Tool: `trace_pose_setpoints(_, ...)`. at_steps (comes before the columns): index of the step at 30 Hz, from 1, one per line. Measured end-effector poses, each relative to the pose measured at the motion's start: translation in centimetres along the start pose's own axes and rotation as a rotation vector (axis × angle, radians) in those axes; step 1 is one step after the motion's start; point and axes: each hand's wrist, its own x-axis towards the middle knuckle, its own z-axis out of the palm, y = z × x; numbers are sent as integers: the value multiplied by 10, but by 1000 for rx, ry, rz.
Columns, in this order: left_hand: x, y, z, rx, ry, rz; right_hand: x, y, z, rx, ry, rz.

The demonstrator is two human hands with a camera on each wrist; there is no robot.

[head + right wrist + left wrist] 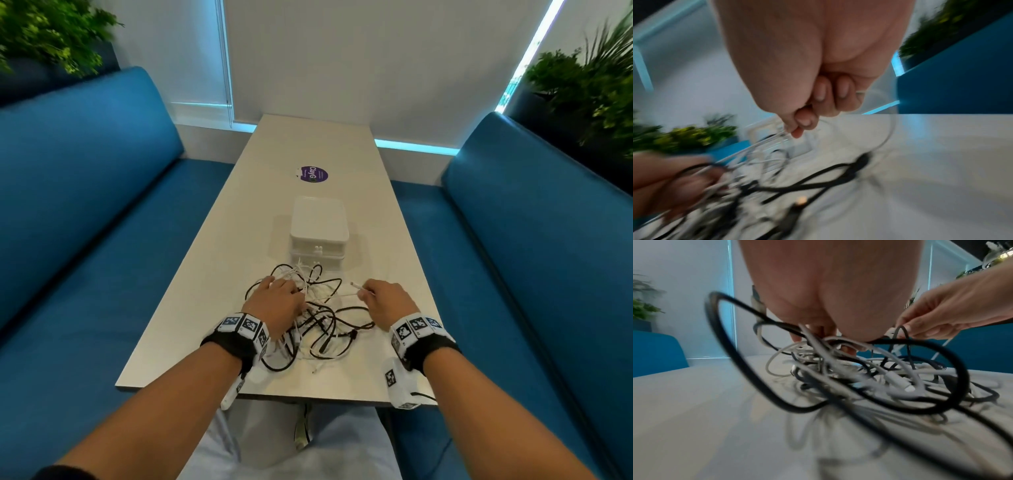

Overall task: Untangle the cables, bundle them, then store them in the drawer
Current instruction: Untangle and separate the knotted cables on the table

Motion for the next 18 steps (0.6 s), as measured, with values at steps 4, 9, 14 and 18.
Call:
trace_pose_setpoints(4,2,5,-4,20,-32,-7,-7,11,-3,-72,-35,77)
trace_pose_setpoints(9,5,14,-8,36,-34,-44,-14,-17,10,140,106,0)
trace_pose_setpoints(14,7,19,-15,56,-23,-48,-9,-53,17,159,7,-188)
trace_pose_setpoints(18,7,20,-17,55,-20,-28,-4,-58,16,114,-64,-191)
